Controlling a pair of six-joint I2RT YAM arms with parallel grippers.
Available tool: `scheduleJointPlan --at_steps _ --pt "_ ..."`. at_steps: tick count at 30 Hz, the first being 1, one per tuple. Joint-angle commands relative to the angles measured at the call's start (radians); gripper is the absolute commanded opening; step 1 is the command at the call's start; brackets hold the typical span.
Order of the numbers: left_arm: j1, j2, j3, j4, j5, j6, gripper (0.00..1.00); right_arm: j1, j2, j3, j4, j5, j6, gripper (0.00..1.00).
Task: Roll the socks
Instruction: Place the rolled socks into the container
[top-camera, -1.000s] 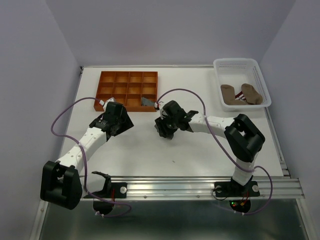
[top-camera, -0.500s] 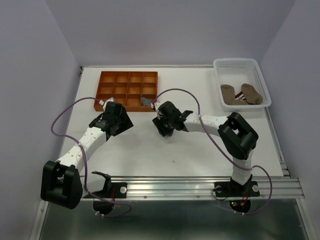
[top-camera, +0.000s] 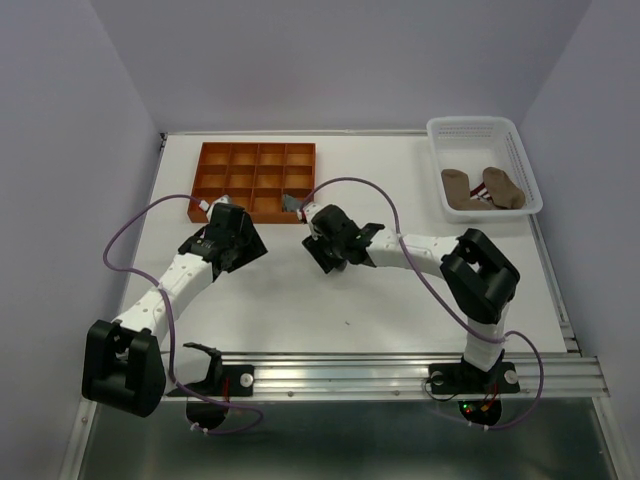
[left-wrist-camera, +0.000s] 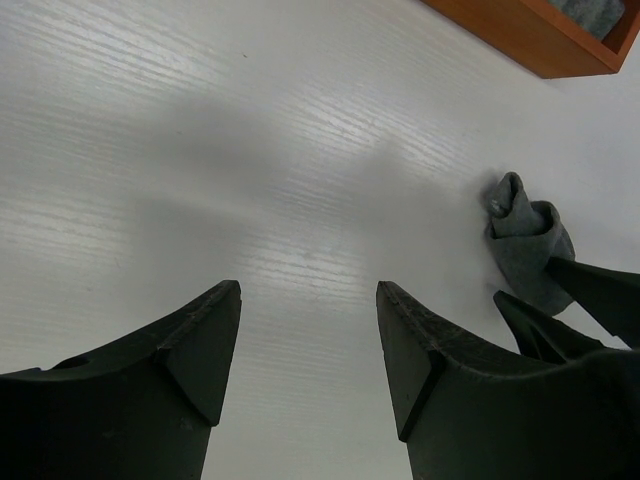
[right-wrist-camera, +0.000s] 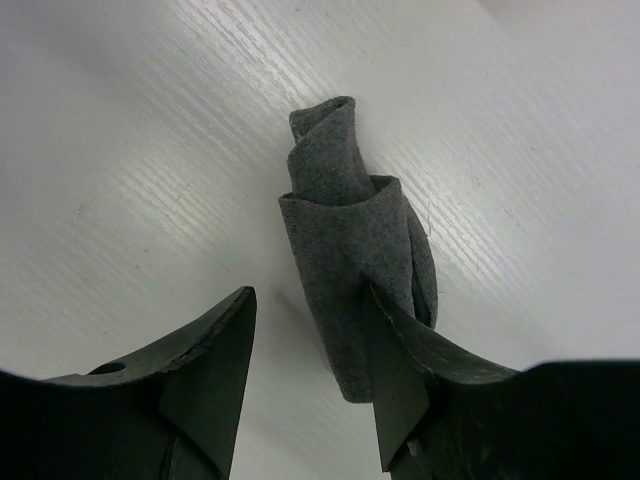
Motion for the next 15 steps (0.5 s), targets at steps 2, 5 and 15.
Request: scheduleJointPlan --at_steps 2,5,15 --pt "0.006 -0.006 -0.002 0.015 0.001 0.017 0.68 0.005 -0.072 0.029 -0.005 0.008 -0.01 0.53" --pt "0.008 -0.009 -0.005 0.018 0.001 0.017 0.68 0.005 -0.061 0.032 -0.005 0.019 -0.011 0.53" --pt "0.008 -0.009 -0.005 0.019 0.004 0.021 0.68 0.005 -0.001 0.055 -0.006 0.079 -0.042 0.52"
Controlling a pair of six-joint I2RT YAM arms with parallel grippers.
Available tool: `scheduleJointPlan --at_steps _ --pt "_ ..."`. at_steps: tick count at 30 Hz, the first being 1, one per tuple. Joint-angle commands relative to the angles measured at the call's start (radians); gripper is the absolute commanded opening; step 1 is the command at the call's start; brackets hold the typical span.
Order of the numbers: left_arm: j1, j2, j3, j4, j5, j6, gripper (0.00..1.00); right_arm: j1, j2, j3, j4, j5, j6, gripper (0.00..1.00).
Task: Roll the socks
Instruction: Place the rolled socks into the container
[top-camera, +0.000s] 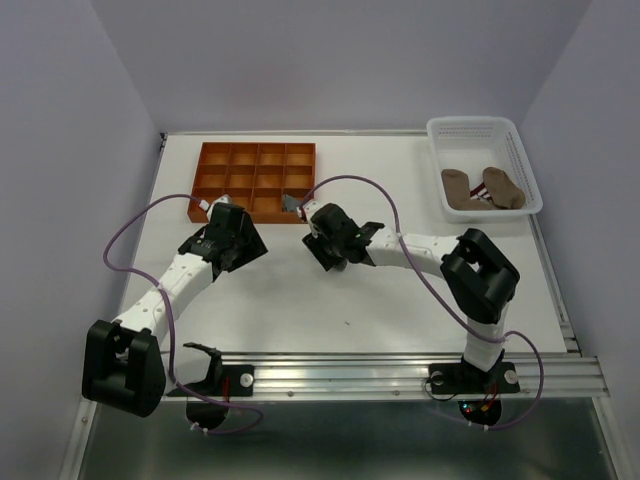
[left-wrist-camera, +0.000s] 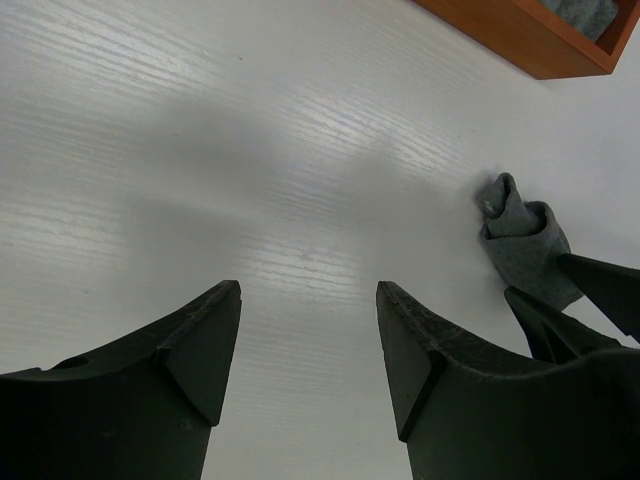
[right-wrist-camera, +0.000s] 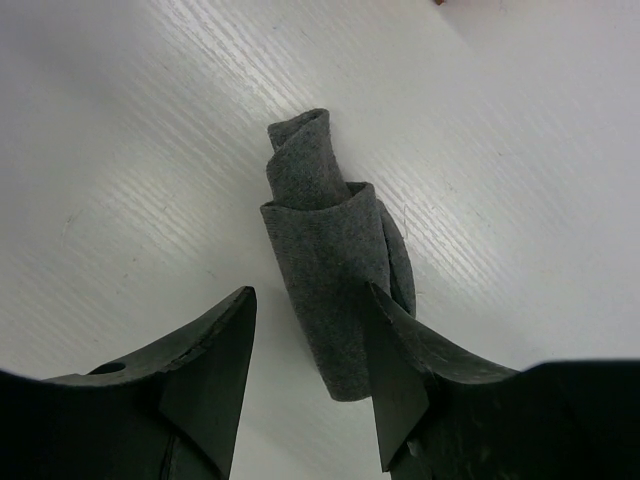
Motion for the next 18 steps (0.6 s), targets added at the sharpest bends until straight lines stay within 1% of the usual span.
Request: scheduleJointPlan --at_steps 1,6,11,12,14,15,16,17,18 --pt "0.008 -0.008 -0.005 0.012 0.0 0.02 0.68 0.005 0.024 0.048 0.005 0.041 -0.049 0.52" --pt "0.008 -0.005 -0.003 0.014 0.007 0.023 0.68 0.005 0.054 0.051 0.005 0.031 -0.057 0.52" --pt "0.009 -0.002 -0.003 0.02 0.013 0.025 0.68 0.005 0.09 0.065 0.005 0.076 -0.056 0.53" --pt "0.009 0.0 -0.003 0.02 0.015 0.025 0.68 0.005 0.104 0.066 0.006 0.075 -0.057 0.52" --pt "0.009 0.001 -0.002 0.02 0.019 0.026 0.68 0.005 0.114 0.069 0.005 0.07 -0.057 0.46" --pt "0.009 0.001 0.0 0.02 0.019 0.026 0.68 0.005 0.119 0.072 0.006 0.069 -0.057 0.31" --pt "0.009 0.0 0.001 0.019 0.021 0.028 0.68 0.005 0.122 0.074 0.006 0.07 -0.057 0.26" --pt "0.009 -0.002 0.0 0.017 0.021 0.028 0.68 0.005 0.125 0.074 0.006 0.083 -0.054 0.23" --pt "0.011 -0.003 0.001 0.019 0.021 0.028 0.68 0.005 0.127 0.077 0.008 0.087 -0.054 0.17"
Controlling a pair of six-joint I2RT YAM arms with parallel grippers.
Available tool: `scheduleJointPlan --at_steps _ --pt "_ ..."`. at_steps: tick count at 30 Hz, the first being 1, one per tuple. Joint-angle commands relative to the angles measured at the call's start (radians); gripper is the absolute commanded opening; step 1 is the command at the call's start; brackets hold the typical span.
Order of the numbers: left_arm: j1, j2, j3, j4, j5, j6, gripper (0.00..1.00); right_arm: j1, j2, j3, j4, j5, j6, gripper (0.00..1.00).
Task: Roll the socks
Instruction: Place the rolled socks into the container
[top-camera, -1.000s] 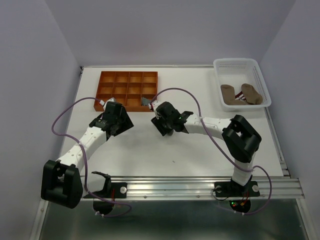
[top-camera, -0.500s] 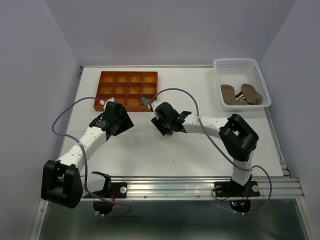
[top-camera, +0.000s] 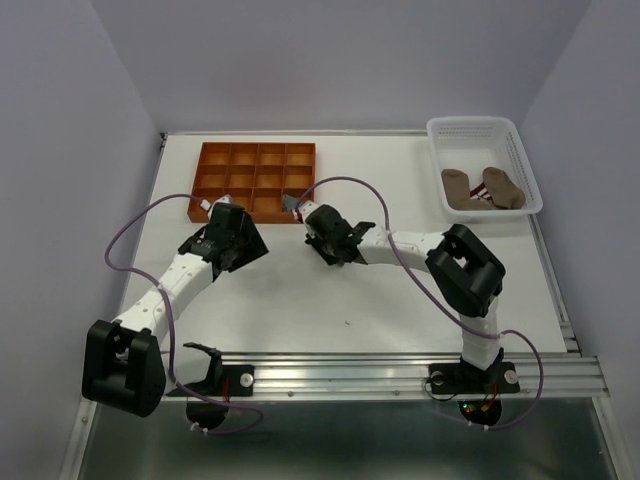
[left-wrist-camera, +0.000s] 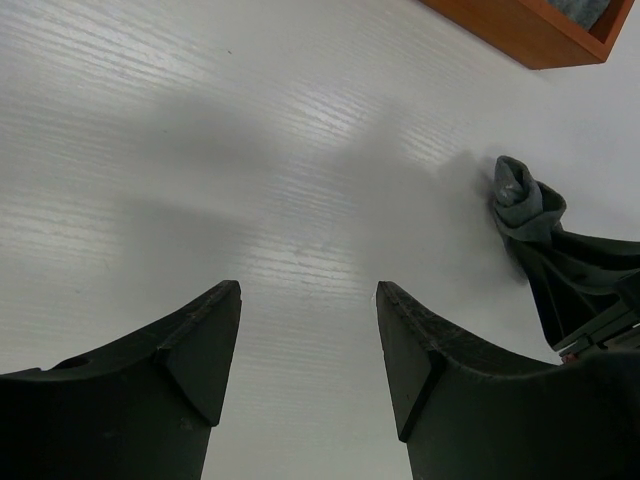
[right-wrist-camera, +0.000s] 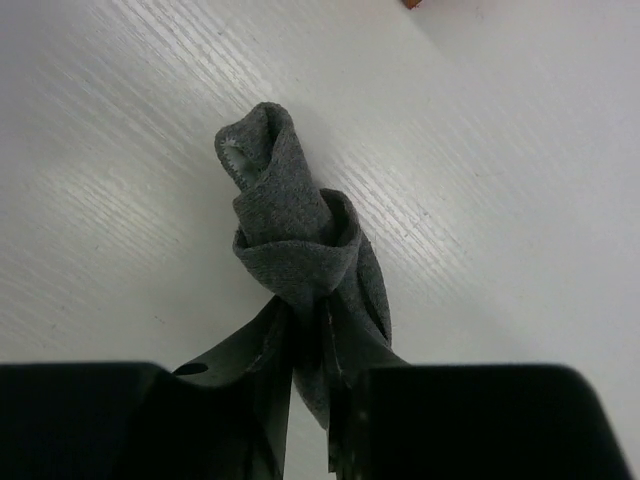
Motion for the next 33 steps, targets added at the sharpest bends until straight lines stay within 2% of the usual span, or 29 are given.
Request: scheduleJointPlan --at_steps 1,4,15,26,33 --pt "0.009 -0.006 0.0 0.018 0.0 0.02 0.68 0.005 0.026 0.027 0.008 0.039 -0.001 0.13" --pt "0.011 -0.009 0.001 0.018 0.003 0.02 0.68 0.005 0.016 0.034 0.021 0.054 -0.005 0.07" --pt "0.034 -0.066 0.024 -0.01 -0.036 0.011 0.67 -0.004 -0.067 0.173 0.063 0.071 -0.061 0.06" --pt "0.074 -0.101 0.035 -0.047 -0.046 0.014 0.68 -0.055 0.104 0.466 0.136 0.082 -0.149 0.06" --pt "0.092 -0.121 0.075 -0.123 -0.075 0.035 0.68 -0.055 0.275 0.671 0.218 0.08 -0.202 0.07"
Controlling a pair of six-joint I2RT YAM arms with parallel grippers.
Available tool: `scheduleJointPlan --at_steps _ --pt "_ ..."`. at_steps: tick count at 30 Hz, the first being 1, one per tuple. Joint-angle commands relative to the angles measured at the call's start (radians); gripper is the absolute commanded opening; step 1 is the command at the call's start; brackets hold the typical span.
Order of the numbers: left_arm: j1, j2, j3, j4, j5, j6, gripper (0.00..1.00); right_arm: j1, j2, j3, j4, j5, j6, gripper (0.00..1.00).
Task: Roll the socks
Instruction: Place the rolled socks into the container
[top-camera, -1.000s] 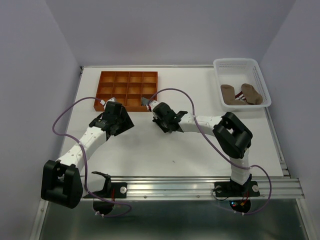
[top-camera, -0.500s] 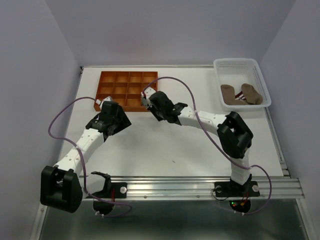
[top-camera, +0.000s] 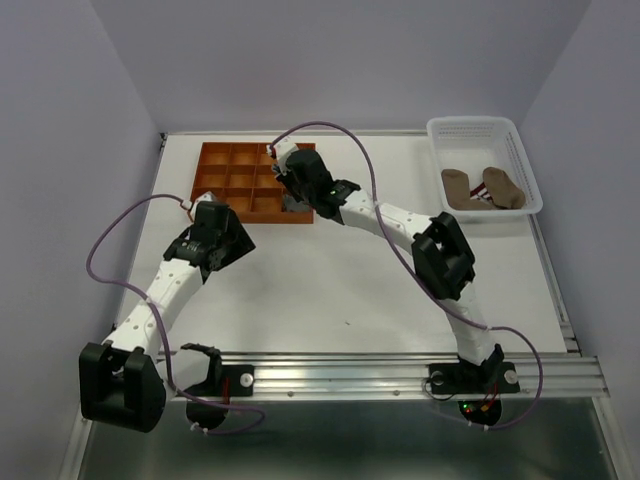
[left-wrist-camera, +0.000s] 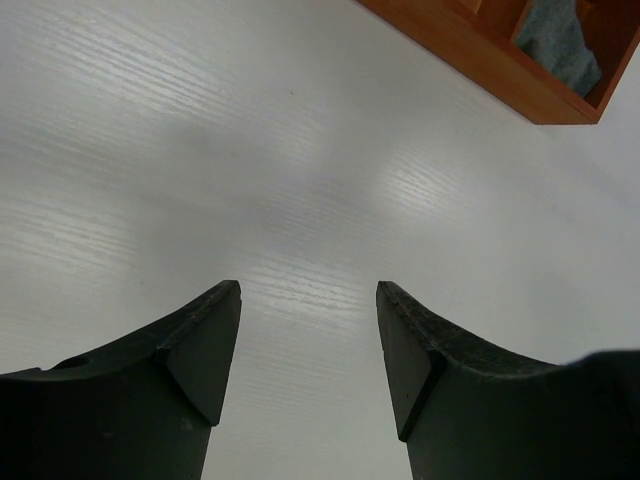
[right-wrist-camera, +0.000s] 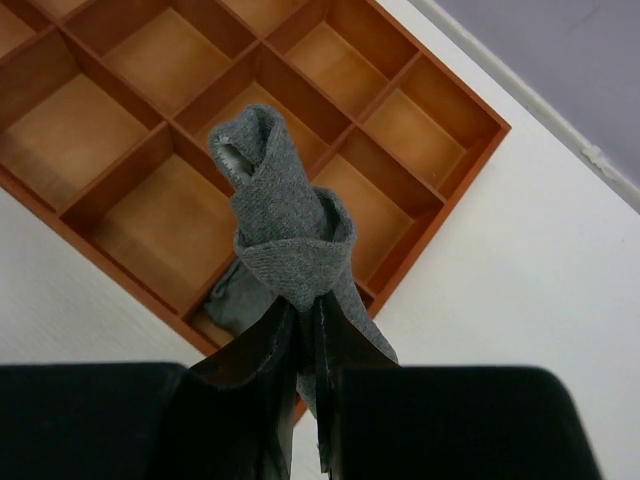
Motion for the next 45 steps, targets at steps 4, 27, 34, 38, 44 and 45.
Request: scheduleJointPlan --at_steps 4,27,34,38,44,45 --pt "0.023 -0.065 0.07 -0.089 -0.059 0.04 0.68 0.004 0.156 0.193 0.151 0.003 -0.084 0.07" --pt "0.053 -0.078 0.097 -0.103 -0.054 0.069 0.68 0.051 0.354 0.278 0.24 -0.203 -0.086 0.08" --pt "0.061 -0.093 0.083 -0.094 -0.04 0.077 0.68 0.06 0.397 0.282 0.171 -0.177 -0.07 0.08" --pt "0.066 -0.097 0.08 -0.094 -0.04 0.081 0.68 0.07 0.4 0.282 0.13 -0.151 -0.069 0.08" --pt "0.07 -0.093 0.076 -0.08 -0.03 0.084 0.68 0.07 0.388 0.276 0.024 -0.141 -0.078 0.08" --pt "0.072 -0.09 0.077 -0.08 -0.027 0.086 0.68 0.07 0.389 0.284 0.004 -0.134 -0.079 0.08"
